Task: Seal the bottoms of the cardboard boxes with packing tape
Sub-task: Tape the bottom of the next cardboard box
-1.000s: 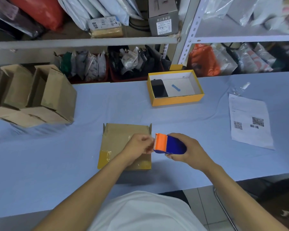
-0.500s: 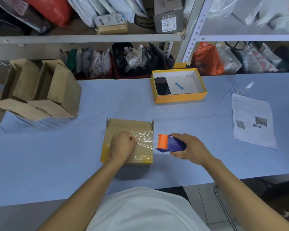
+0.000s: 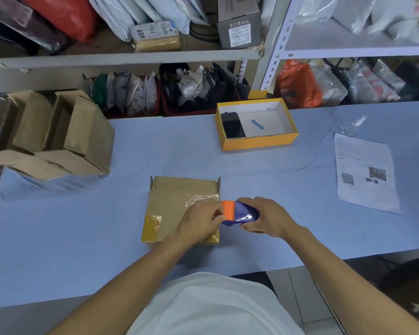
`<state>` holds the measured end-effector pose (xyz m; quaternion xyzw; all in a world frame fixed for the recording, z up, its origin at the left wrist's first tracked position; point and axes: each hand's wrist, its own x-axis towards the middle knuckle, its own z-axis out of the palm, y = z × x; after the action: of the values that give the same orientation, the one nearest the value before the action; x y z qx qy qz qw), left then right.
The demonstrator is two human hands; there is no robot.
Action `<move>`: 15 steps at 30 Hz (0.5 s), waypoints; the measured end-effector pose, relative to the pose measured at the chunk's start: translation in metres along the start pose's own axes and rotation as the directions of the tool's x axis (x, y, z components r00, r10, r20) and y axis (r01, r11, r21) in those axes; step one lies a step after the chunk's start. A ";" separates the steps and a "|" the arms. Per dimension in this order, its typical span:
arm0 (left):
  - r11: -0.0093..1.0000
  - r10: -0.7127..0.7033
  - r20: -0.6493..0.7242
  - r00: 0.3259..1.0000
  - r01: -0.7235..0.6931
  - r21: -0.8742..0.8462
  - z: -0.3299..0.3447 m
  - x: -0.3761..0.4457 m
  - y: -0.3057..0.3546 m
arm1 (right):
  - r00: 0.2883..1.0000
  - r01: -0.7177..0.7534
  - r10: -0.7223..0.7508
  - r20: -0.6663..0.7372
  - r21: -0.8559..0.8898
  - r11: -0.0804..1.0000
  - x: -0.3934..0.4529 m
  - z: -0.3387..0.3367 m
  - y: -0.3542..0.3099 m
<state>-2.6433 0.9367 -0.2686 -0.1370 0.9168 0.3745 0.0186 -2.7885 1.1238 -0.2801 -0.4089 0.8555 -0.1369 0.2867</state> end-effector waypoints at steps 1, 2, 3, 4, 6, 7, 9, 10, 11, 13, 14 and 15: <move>0.999 0.005 -0.003 1.000 -0.005 -0.045 0.003 0.002 -0.004 | 1.000 -0.001 0.001 0.008 -0.001 1.000 -0.002 -0.002 0.002; 0.998 0.001 -0.018 1.000 -0.002 -0.065 0.005 0.002 -0.009 | 1.000 -0.002 0.002 0.016 0.000 1.000 -0.005 -0.004 0.005; 0.997 -0.004 -0.029 1.000 0.002 -0.072 0.006 0.003 -0.014 | 1.000 -0.006 0.006 0.022 -0.005 1.000 -0.009 -0.007 0.010; 0.997 -0.005 -0.029 1.000 0.003 -0.074 0.007 0.003 -0.017 | 0.999 -0.019 0.019 0.029 -0.018 1.000 -0.014 -0.010 0.016; 0.998 0.000 -0.028 1.000 -0.002 -0.056 0.010 0.001 -0.017 | 0.997 -0.058 0.060 0.055 -0.042 0.997 -0.021 -0.015 0.024; 0.999 0.010 -0.036 0.999 -0.011 -0.036 0.010 0.001 -0.016 | 0.996 -0.067 0.070 0.062 -0.056 0.996 -0.021 -0.017 0.024; 1.000 0.030 -0.051 0.998 -0.031 -0.004 0.011 0.001 -0.017 | 0.996 -0.039 0.048 0.073 -0.125 0.991 -0.015 -0.019 0.015; 0.999 0.037 -0.050 0.998 -0.037 0.001 0.011 0.002 -0.017 | 0.997 -0.010 0.024 0.080 -0.177 0.984 -0.008 -0.018 0.007; 0.999 0.042 -0.042 0.998 -0.042 0.006 0.011 0.002 -0.017 | 0.996 0.021 0.000 0.089 -0.229 0.973 -0.002 -0.017 -0.003; 0.999 0.048 -0.033 0.998 -0.047 0.027 0.011 0.002 -0.015 | 0.993 0.048 -0.014 0.113 -0.309 0.950 0.011 -0.015 -0.021; 0.998 0.050 -0.039 0.998 -0.049 0.041 0.011 0.003 -0.015 | 0.993 0.044 -0.004 0.120 -0.334 0.942 0.017 -0.015 -0.028; 0.998 0.050 -0.042 0.998 -0.048 0.047 0.011 0.003 -0.014 | 0.992 0.025 0.020 0.125 -0.349 0.937 0.022 -0.016 -0.033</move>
<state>-2.6435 0.9339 -0.2866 -0.1218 0.9285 0.3507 -0.0071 -2.7884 1.0862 -0.2603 -0.4622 0.8459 0.0431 0.2628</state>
